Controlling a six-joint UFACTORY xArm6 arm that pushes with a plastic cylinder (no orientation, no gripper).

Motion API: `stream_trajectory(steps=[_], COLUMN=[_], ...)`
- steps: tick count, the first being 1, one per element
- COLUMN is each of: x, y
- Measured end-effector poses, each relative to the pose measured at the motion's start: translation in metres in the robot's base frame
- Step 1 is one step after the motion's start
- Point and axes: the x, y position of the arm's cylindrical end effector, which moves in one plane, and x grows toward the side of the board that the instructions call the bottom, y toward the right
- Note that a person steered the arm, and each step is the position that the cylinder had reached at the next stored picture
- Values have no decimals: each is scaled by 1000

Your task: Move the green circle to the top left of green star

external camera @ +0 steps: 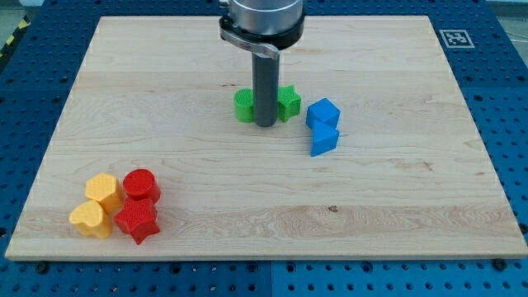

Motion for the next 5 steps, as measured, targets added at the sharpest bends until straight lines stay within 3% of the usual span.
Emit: stream_trajectory(steps=[2, 5], x=[-11, -86], y=[-61, -57])
